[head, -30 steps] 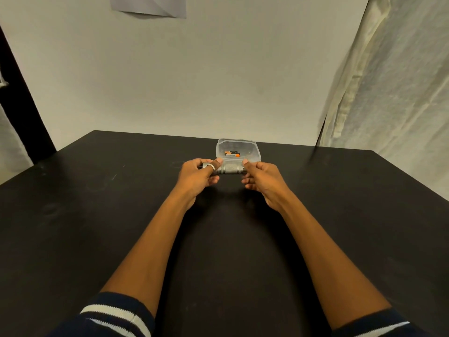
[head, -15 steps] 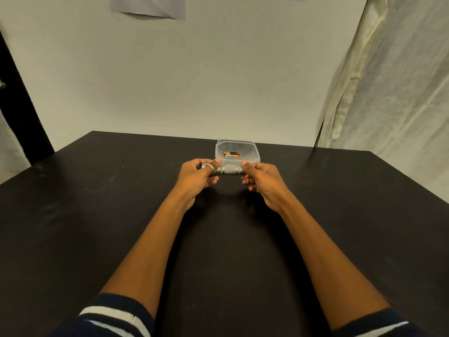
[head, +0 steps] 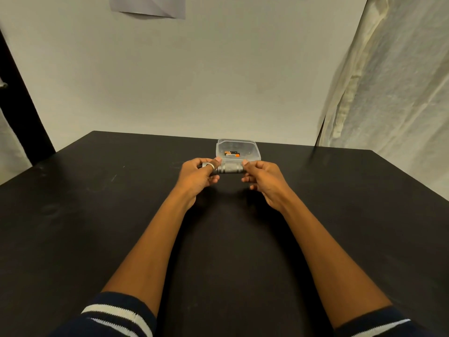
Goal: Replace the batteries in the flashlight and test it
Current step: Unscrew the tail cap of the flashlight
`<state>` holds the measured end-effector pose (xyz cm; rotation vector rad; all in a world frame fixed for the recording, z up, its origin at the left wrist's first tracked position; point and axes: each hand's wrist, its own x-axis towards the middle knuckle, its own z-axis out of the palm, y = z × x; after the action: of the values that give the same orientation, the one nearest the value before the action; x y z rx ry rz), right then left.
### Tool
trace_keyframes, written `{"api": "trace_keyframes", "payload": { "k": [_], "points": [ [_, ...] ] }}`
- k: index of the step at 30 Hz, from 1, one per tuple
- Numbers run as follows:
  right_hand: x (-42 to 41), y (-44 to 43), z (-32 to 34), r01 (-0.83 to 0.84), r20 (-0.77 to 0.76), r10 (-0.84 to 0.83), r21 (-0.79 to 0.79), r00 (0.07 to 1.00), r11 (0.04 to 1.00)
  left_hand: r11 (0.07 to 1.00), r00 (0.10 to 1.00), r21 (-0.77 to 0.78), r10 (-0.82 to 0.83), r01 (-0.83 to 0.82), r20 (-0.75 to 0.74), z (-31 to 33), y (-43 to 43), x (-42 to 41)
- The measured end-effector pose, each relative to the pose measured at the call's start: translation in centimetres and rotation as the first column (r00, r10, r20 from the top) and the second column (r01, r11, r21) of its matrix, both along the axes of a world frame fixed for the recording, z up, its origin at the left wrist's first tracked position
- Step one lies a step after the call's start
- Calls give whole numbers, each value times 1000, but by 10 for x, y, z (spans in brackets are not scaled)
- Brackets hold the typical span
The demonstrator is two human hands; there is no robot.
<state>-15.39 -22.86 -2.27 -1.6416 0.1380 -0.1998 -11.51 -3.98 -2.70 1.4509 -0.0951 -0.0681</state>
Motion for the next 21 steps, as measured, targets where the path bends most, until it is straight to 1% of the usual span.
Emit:
{"api": "trace_keyframes", "payload": {
  "k": [3, 5, 7, 9, 11, 13, 17, 19, 21],
  "points": [
    [-2, -6, 3, -66, 6, 66, 88, 998, 994, 1000, 1000, 8, 2, -2, -7, 0, 0, 0],
    [-2, -6, 3, -72, 4, 72, 123, 997, 990, 1000, 1000, 11, -1, 1, -8, 0, 0, 0],
    [-2, -2, 4, -34, -22, 37, 116, 999, 993, 1000, 1000, 8, -3, 3, -8, 0, 0, 0],
    [0, 2, 3, 16, -39, -15, 41, 999, 999, 1000, 1000, 2, 1, -1, -9, 1, 1, -1],
    [1, 4, 2, 27, -35, -28, -4, 999, 1000, 1000, 1000, 2, 2, -2, -9, 1, 1, -1],
    [0, 2, 1, 14, -22, -14, 28, 1000, 1000, 1000, 1000, -1, -1, 1, -4, 1, 1, -2],
    [-3, -3, 4, -65, 25, 62, 131, 998, 989, 1000, 1000, 3, -6, 6, -4, 2, 0, -2],
    [-3, -4, 3, -74, 34, 70, 146, 997, 987, 1000, 1000, 11, -5, 5, -10, 2, 0, -2],
    [-3, -1, 4, -49, 12, 48, 137, 999, 989, 1000, 1000, 7, 0, 0, -6, 2, 0, -1]
  ]
}}
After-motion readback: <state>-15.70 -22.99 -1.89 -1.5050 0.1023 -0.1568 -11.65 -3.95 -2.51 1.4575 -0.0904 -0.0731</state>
